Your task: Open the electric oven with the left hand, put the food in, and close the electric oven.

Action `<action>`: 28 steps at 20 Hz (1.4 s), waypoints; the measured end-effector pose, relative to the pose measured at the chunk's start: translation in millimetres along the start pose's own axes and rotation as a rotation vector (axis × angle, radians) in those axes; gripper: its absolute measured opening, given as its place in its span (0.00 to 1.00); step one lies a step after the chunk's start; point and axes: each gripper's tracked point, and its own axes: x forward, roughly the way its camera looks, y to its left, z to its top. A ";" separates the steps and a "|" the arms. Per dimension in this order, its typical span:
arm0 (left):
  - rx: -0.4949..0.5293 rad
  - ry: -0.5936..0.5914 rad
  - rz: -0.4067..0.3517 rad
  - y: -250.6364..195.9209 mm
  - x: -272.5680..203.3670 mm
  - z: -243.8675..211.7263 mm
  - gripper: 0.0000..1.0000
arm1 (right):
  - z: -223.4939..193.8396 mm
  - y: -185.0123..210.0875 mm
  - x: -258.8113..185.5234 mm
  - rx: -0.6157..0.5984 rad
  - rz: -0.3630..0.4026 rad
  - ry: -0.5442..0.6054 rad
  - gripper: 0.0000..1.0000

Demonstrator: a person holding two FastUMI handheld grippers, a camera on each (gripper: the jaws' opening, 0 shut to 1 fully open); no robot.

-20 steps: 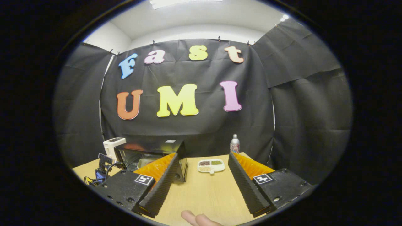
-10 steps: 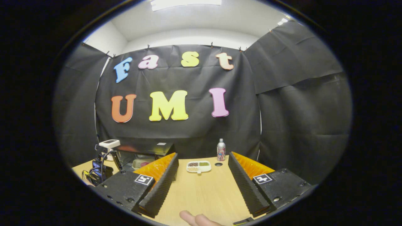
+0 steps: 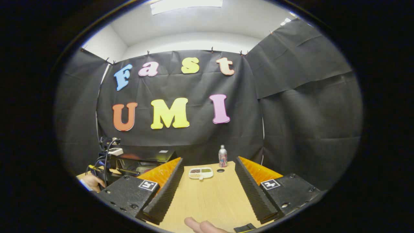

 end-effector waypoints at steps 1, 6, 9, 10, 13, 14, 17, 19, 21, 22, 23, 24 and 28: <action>0.020 -0.039 0.013 2.8 2.8 15.1 0.98 | -0.7 1.5 -2.0 0.004 0.004 0.003 0.96; -0.035 -0.159 -0.001 -12.5 -41.1 56.1 0.96 | 6.4 7.1 -19.1 0.002 0.030 0.005 0.96; -0.062 -0.244 0.030 -7.0 -89.7 81.1 0.96 | 13.0 3.1 -27.7 -0.017 0.021 -0.011 0.96; -0.069 -0.267 0.049 -3.5 -106.9 87.8 0.96 | 16.1 1.0 -30.5 -0.022 0.014 -0.018 0.96; -0.086 -0.344 0.055 -6.2 -161.9 103.2 0.94 | 22.8 4.5 -37.9 -0.035 0.023 -0.033 0.96; -0.086 -0.373 0.052 -9.1 -181.1 107.7 0.94 | 25.9 4.9 -39.2 -0.040 0.027 -0.038 0.96; -0.057 -0.418 0.074 -12.7 -232.1 103.6 0.94 | 28.9 7.1 -40.9 -0.028 0.039 -0.044 0.96; -0.033 -0.434 0.079 -21.5 -264.1 93.7 0.94 | 28.6 12.7 -43.9 -0.003 0.066 -0.033 0.96; 0.012 -0.466 0.125 -19.5 -289.2 86.7 0.94 | 29.9 14.8 -47.4 -0.006 0.079 -0.028 0.96; 0.043 -0.485 0.144 -20.4 -298.3 84.4 0.82 | 32.4 15.4 -50.1 -0.019 0.078 -0.034 0.96; 0.062 -0.487 0.147 -23.8 -304.5 79.3 0.82 | 35.8 16.0 -52.8 -0.026 0.076 -0.042 0.96; 0.059 -0.483 0.144 -27.5 -307.6 73.3 0.94 | 40.2 18.3 -54.8 -0.025 0.077 -0.055 0.96; 0.048 -0.499 0.131 -29.8 -316.1 76.8 0.96 | 54.5 29.2 -62.5 -0.020 0.087 -0.109 0.96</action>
